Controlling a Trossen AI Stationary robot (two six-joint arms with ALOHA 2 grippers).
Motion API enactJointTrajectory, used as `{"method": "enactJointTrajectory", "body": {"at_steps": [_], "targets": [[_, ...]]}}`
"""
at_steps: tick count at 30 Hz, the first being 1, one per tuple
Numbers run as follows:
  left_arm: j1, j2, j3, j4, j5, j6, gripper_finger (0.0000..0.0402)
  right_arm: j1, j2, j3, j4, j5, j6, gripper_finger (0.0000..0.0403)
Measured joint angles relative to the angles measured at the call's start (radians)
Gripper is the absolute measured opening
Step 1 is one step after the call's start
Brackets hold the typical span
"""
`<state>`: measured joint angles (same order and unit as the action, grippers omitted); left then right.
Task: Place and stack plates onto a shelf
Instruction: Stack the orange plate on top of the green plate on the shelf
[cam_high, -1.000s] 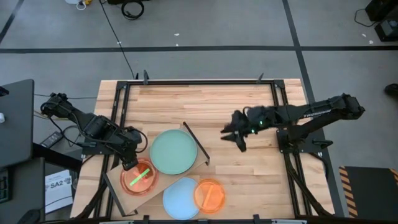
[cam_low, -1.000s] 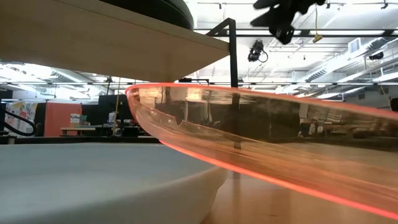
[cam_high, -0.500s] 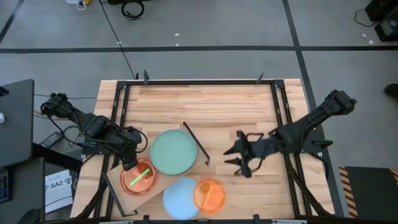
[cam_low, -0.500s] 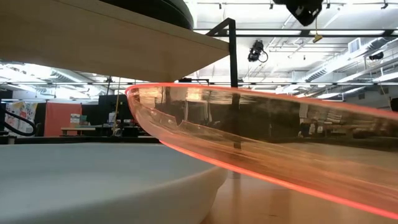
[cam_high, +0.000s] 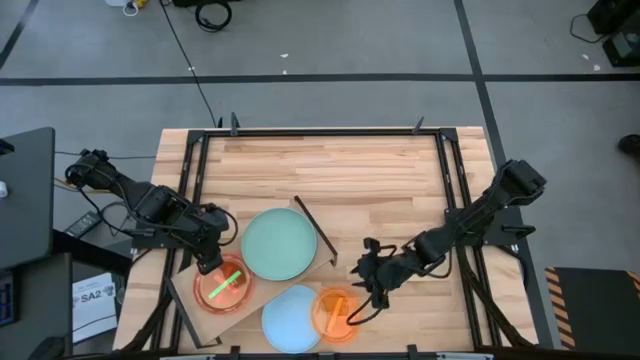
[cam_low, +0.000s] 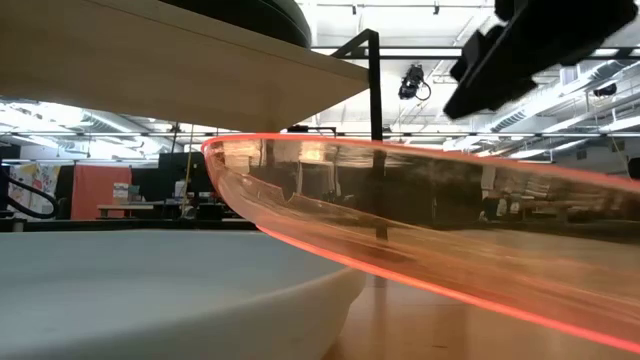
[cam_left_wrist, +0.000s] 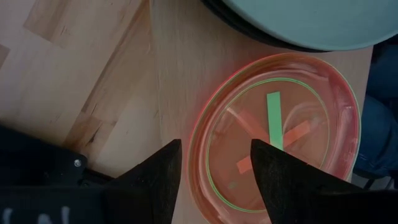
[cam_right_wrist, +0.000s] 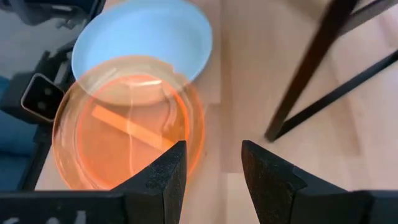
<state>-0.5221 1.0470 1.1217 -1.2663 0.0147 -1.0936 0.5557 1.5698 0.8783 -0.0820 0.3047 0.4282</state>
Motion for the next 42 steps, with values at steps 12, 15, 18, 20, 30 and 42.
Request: {"method": "enactJointTrajectory", "body": {"at_steps": [12,15,18,20,30,42], "targets": [[0.000,0.000,0.000,-0.001,-0.001,0.000,0.0199,0.001,0.078,0.000,0.076,-0.081,0.077,0.0160],[0.000,0.000,0.000,-0.002,-0.004,0.000,0.0199,0.001,0.114,0.000,0.086,-0.081,0.077,0.0160],[0.000,0.000,0.000,-0.002,-0.004,0.000,0.0199,0.001,0.153,0.000,0.109,-0.080,0.078,0.0160],[0.000,0.000,0.000,0.000,-0.004,0.001,0.0199,0.001,0.179,0.000,0.121,-0.067,0.078,0.0160],[0.000,0.000,0.000,-0.001,-0.004,0.001,0.0199,0.000,0.247,0.000,0.174,-0.062,0.081,0.0160],[0.000,0.000,0.000,-0.001,-0.011,0.001,0.0199,0.001,0.321,0.002,0.213,-0.074,0.200,0.0160]]}}
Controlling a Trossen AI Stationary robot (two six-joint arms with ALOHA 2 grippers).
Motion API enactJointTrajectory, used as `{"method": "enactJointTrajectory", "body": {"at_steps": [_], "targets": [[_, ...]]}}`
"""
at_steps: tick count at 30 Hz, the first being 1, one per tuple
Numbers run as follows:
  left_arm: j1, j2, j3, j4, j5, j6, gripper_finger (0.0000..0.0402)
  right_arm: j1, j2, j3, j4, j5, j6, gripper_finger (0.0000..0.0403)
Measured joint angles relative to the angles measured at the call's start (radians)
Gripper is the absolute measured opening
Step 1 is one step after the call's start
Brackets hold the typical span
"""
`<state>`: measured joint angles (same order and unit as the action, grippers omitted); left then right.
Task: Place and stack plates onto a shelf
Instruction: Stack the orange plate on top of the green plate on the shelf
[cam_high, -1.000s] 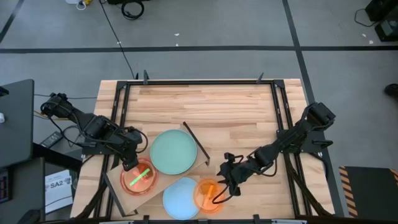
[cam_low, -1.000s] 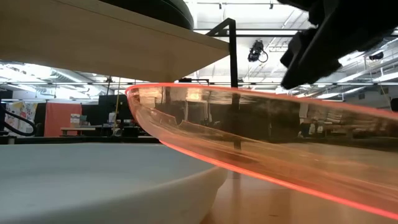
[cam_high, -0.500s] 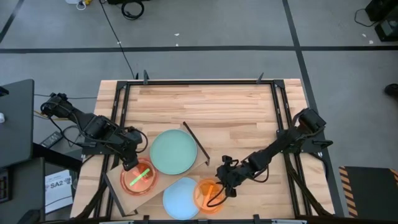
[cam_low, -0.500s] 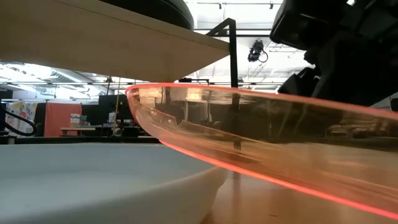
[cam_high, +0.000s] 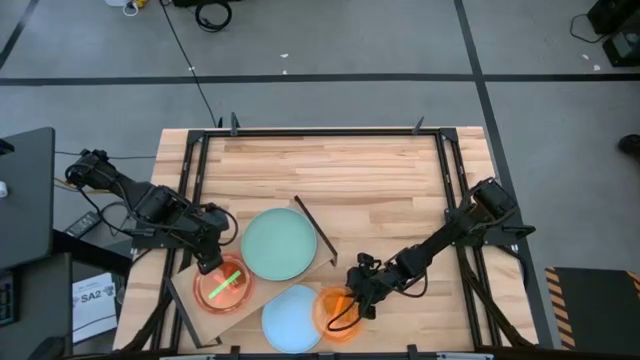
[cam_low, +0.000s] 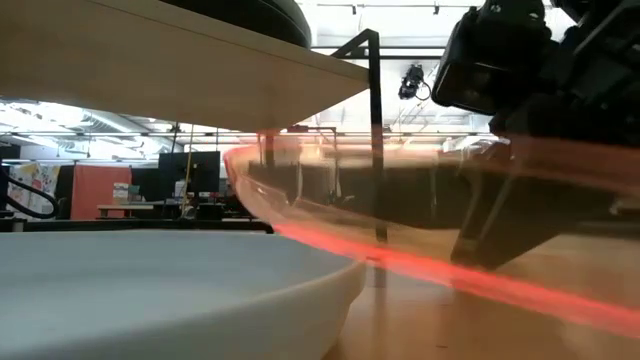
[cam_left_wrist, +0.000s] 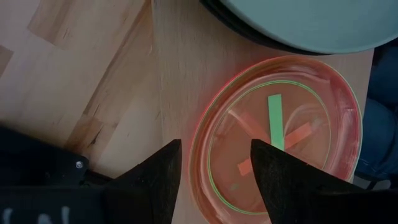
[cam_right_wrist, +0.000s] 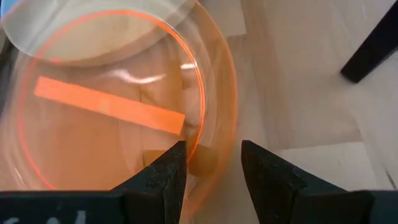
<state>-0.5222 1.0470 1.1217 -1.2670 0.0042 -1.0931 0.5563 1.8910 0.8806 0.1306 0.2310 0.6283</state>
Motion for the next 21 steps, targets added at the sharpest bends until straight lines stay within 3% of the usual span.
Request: {"method": "enactJointTrajectory", "body": {"at_steps": [7,21], "targets": [[0.000,0.000,0.000,0.000,-0.001,0.000,0.0199,0.000,-0.002,0.000,0.005,-0.011,0.001,0.0151],[0.000,0.000,0.000,0.000,-0.001,0.000,0.0199,-0.001,-0.001,-0.001,0.006,-0.021,0.006,0.0065]]}}
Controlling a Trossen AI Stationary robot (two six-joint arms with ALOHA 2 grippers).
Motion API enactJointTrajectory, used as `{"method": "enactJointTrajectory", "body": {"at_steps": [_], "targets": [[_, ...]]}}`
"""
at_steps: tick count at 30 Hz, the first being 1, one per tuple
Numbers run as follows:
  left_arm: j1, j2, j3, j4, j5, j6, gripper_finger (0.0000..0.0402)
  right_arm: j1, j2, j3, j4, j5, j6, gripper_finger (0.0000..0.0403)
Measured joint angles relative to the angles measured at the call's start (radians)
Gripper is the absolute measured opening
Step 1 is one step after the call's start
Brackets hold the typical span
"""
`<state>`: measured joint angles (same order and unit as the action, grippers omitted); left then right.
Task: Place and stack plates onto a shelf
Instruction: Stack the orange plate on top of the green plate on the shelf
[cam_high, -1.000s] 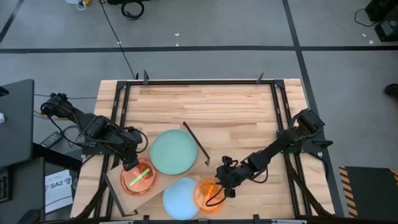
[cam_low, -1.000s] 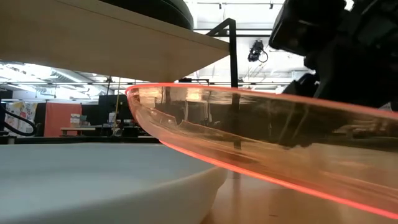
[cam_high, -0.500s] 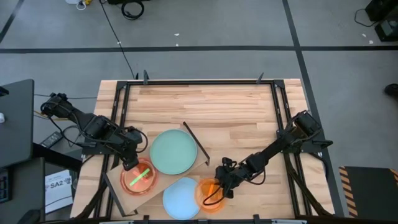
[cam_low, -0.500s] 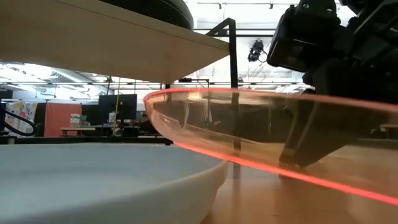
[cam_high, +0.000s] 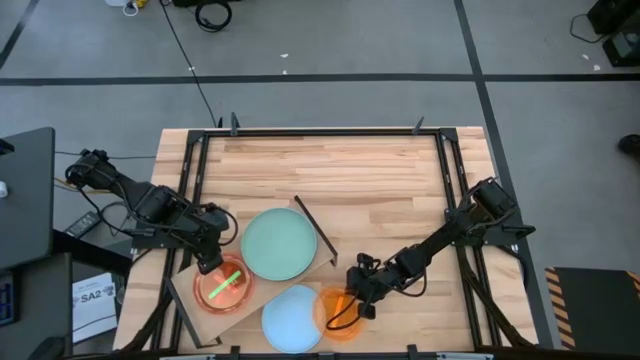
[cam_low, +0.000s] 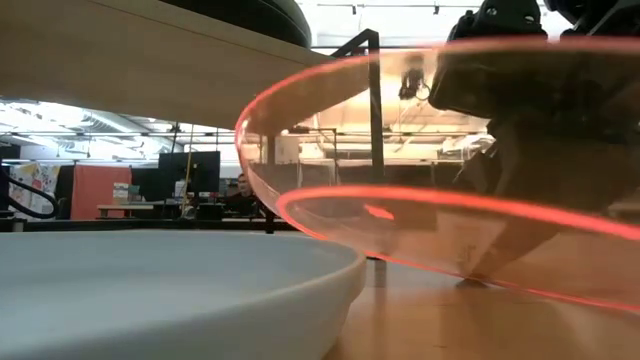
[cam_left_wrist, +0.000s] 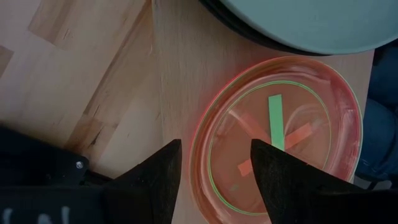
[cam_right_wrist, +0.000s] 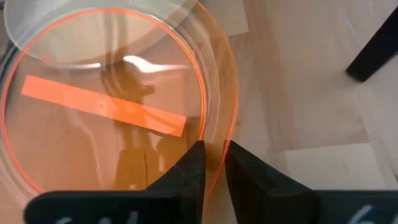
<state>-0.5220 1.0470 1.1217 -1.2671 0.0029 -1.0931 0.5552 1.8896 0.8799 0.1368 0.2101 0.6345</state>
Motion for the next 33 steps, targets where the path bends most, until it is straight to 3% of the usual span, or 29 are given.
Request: {"method": "enactJointTrajectory", "body": {"at_steps": [9,19,33], "targets": [[0.000,0.000,0.000,0.000,0.000,0.000,0.0199,0.001,-0.014,0.000,-0.002,-0.014,0.001,0.0011],[0.000,0.000,0.000,0.000,-0.003,0.000,0.0199,0.001,-0.047,-0.001,-0.035,-0.033,-0.001,0.0009],[0.000,0.000,0.000,0.000,-0.010,0.000,0.0199,-0.003,-0.346,-0.002,-0.348,-0.032,-0.009,0.0008]]}}
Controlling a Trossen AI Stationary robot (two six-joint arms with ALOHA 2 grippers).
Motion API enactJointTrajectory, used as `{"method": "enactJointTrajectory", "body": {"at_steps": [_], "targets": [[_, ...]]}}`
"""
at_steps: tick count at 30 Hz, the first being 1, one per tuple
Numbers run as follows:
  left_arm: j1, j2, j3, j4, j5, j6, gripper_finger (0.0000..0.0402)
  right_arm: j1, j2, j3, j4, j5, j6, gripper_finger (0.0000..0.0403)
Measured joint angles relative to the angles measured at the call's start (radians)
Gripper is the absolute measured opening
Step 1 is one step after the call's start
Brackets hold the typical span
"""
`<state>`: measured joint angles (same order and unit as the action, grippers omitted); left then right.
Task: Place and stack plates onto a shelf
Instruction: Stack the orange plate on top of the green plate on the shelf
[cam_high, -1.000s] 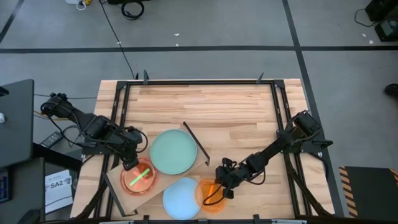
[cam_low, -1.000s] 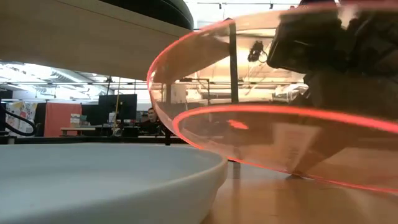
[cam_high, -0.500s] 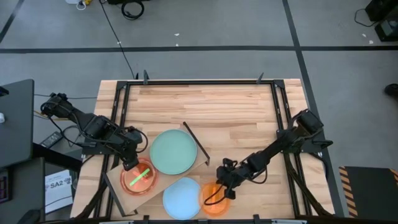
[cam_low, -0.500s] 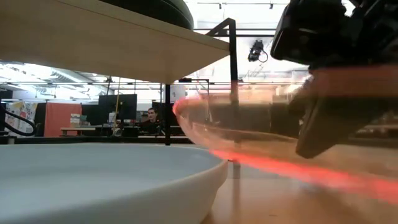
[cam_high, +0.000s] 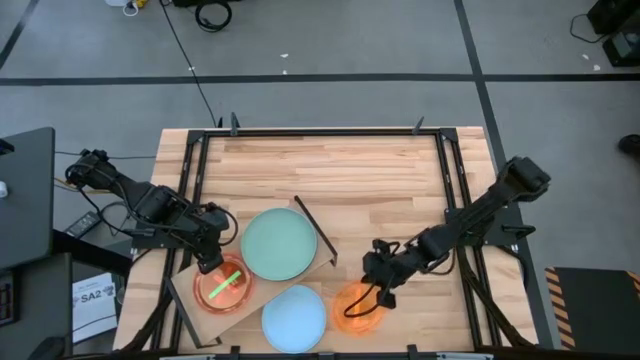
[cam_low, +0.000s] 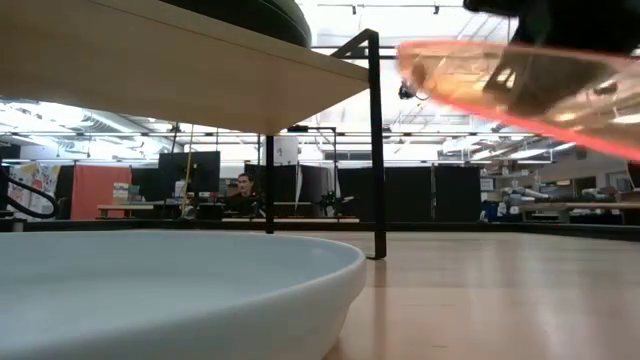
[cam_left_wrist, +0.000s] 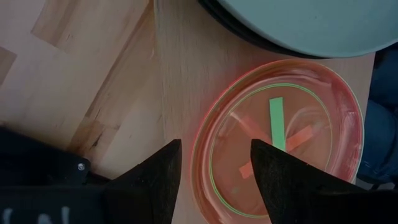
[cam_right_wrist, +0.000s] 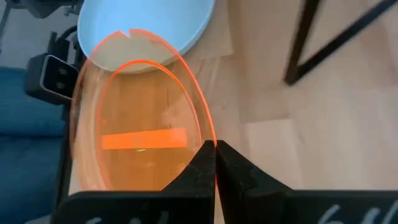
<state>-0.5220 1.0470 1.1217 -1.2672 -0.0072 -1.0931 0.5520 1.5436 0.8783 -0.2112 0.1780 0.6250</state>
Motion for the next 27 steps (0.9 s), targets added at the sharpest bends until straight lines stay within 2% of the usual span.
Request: {"method": "enactJointTrajectory", "body": {"at_steps": [5,12,18,27], "targets": [[0.000,0.000,0.000,0.000,-0.017,0.012,0.0199,-0.024,-0.143,0.000,-0.121,0.018,-0.011,0.0008],[0.000,0.000,0.000,0.000,-0.051,0.036,0.0199,-0.104,-0.330,0.000,-0.208,0.041,-0.130,0.0008],[0.002,-0.002,0.000,-0.001,-0.052,0.092,0.0199,-0.209,-0.459,0.000,-0.210,0.047,-0.260,0.0008],[0.055,-0.076,0.000,-0.006,-0.052,0.148,0.0199,-0.406,-0.589,0.000,-0.188,0.172,-0.323,0.0008]]}}
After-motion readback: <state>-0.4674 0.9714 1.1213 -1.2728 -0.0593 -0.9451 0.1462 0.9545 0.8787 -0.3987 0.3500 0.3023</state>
